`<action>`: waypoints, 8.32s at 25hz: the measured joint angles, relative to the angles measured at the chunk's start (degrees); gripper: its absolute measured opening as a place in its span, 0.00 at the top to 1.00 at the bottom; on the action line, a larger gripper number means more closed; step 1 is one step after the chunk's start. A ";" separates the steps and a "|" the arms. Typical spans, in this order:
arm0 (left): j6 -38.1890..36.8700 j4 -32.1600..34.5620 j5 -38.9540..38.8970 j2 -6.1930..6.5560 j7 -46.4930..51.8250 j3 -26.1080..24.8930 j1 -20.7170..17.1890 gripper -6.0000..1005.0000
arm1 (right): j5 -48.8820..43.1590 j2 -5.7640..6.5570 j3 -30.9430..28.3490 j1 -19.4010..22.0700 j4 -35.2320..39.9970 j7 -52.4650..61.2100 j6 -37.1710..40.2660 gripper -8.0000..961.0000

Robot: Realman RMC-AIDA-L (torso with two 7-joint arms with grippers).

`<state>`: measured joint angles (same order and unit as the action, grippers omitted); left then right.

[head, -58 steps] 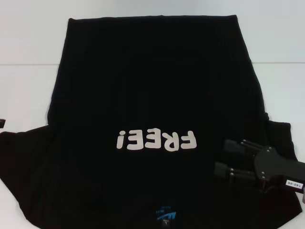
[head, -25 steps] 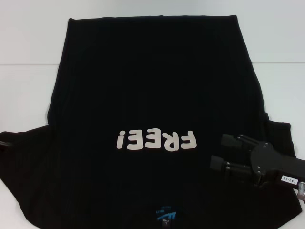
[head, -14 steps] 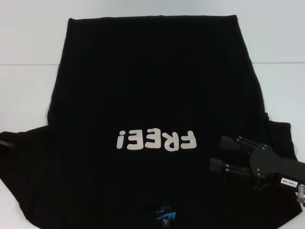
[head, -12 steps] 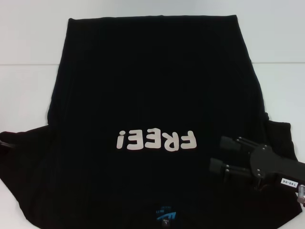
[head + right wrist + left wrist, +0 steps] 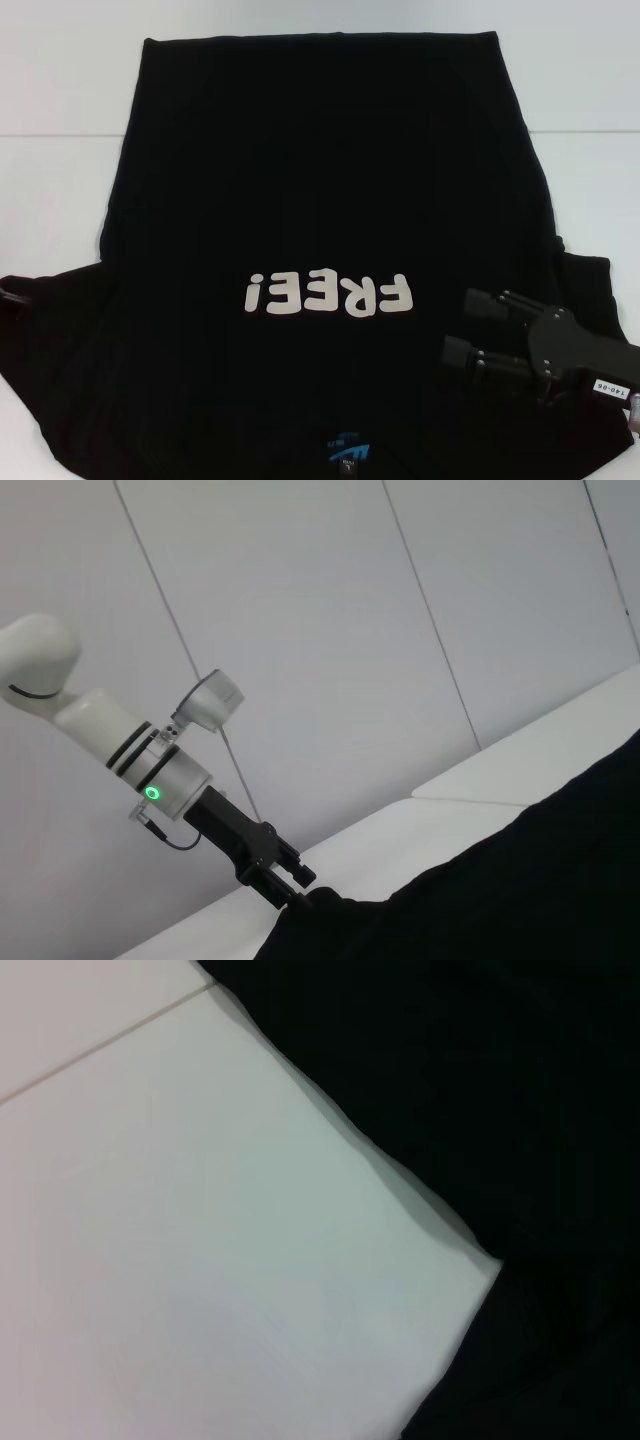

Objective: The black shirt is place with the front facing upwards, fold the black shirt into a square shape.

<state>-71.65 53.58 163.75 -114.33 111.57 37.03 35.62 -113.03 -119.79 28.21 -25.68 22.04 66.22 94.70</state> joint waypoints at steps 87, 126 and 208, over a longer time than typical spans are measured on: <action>-5.08 7.83 0.06 -0.73 1.83 -0.34 -5.80 0.85 | 3.16 0.00 -0.20 1.43 -1.57 -3.57 0.76 0.07; -3.31 -1.69 0.03 4.35 20.83 -12.44 0.23 0.48 | 5.19 -0.09 -0.06 -0.09 -5.18 -10.58 -2.42 0.07; 0.09 -10.07 0.08 6.03 19.17 -9.84 1.05 0.20 | 5.63 -0.17 -0.34 0.63 -6.57 -12.61 -1.89 0.07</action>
<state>-71.56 43.51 163.83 -108.30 130.73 27.19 36.66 -107.40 -119.97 27.88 -25.05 15.47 53.61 92.81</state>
